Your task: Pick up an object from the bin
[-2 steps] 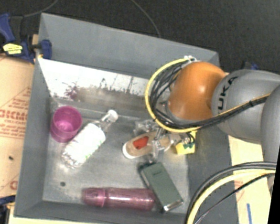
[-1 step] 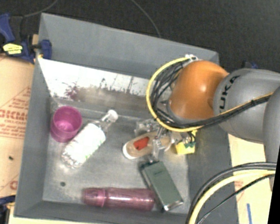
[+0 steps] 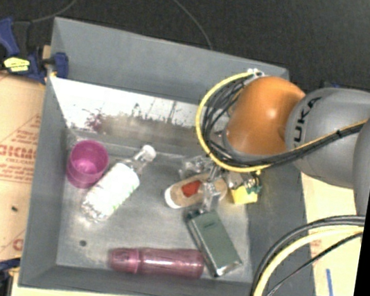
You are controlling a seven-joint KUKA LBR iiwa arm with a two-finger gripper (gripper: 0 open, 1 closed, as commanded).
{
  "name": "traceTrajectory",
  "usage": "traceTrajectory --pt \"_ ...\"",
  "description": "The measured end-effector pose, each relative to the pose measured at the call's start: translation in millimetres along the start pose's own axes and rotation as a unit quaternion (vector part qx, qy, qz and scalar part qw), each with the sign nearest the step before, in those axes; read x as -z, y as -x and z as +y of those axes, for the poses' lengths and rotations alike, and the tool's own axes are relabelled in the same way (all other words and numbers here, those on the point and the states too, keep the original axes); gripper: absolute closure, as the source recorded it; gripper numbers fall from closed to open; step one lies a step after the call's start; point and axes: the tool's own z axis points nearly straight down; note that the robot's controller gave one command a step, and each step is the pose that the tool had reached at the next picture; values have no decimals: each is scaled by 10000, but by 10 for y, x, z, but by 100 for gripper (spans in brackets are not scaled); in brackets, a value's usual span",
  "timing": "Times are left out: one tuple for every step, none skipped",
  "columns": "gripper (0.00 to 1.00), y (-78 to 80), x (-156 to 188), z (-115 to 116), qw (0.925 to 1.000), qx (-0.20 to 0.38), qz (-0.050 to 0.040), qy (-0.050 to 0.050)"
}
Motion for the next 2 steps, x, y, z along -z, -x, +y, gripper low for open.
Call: traceTrajectory --pt "100 -2 117 0 10000 -4 5 2" --pt "100 0 250 -3 10000 -7 5 1"
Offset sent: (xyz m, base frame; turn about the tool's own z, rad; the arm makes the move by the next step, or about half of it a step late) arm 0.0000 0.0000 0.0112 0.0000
